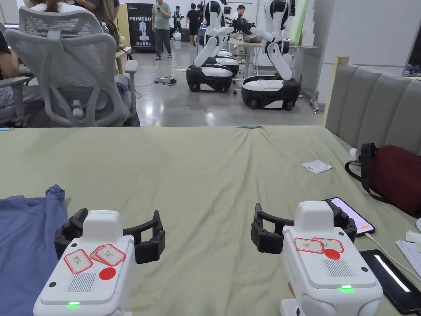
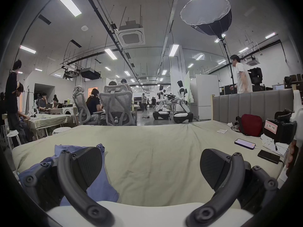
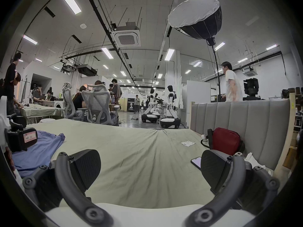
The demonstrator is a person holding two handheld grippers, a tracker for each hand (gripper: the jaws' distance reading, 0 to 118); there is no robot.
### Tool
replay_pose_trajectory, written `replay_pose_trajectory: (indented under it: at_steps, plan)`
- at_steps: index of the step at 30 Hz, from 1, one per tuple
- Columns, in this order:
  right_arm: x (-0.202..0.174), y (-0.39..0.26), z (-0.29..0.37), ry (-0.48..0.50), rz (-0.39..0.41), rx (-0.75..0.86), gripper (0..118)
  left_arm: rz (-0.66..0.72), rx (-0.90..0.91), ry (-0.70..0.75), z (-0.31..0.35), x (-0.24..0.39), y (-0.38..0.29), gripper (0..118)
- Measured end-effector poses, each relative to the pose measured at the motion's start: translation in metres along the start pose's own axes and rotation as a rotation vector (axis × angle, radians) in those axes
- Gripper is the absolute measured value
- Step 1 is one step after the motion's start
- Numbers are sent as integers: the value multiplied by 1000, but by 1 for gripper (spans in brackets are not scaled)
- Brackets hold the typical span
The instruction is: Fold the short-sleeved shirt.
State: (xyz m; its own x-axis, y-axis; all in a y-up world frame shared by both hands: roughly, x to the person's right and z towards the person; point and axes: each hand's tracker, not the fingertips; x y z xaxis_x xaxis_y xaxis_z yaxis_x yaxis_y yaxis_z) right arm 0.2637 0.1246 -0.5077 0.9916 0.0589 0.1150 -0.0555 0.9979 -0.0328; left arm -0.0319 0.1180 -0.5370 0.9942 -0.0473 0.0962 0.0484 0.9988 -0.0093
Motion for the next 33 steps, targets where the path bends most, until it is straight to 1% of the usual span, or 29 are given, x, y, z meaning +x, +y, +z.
replay_pose_trajectory:
  at_steps: [10,13,18,25,28,33]
  plan:
    - [3,0,0,-9,-8,-9,118,2,1,3,1,-1,0,118]
    - [3,1,-1,-31,-23,-23,118,1,1,1,1,0,0,118]
    - [5,0,-1,-42,-46,-18,118,-3,4,1,1,1,1,118]
    - [5,-3,2,-51,-30,16,118,1,4,4,1,1,0,118]
    - [5,-1,2,-29,-36,11,118,-3,-1,0,1,2,-1,118]
    - [4,-1,1,-50,-31,16,118,1,-9,-3,0,1,-2,118]
